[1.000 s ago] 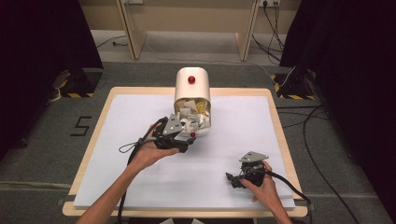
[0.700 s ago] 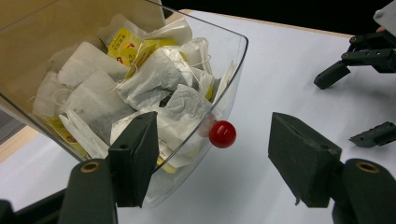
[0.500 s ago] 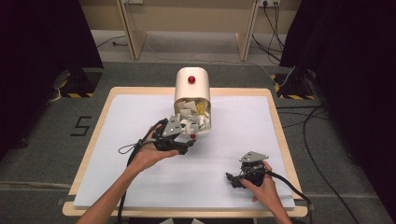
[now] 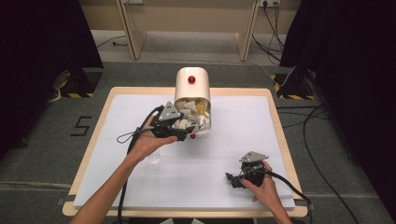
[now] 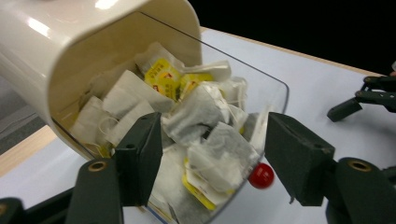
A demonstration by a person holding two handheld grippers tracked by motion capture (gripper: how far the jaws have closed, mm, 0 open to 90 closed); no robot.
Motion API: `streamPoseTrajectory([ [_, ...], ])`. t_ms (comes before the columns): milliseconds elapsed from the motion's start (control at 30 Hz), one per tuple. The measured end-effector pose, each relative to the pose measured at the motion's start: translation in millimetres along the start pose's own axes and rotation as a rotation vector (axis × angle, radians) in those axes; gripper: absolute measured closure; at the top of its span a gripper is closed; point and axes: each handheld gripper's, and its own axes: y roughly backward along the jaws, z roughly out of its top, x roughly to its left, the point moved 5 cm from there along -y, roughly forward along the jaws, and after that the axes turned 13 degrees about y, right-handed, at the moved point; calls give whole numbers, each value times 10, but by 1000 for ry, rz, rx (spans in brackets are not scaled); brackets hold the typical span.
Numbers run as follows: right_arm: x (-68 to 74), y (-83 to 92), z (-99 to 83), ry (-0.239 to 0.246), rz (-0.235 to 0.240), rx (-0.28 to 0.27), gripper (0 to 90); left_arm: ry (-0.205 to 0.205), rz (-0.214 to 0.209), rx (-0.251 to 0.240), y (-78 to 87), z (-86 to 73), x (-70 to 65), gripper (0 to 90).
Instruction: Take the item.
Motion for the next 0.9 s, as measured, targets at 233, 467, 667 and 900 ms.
streamPoseTrajectory([
  [233,-4,-1,0,2,-1,-1,17,-14,27,40,-196,77,113,557],
  [467,-7,0,0,6,-1,0,17,-38,49,94,-339,78,147,649],
  [667,-7,0,0,6,-1,0,17,-38,57,119,-396,66,169,775],
  [900,-7,0,0,6,-1,-1,17,-49,59,105,-355,81,165,870],
])
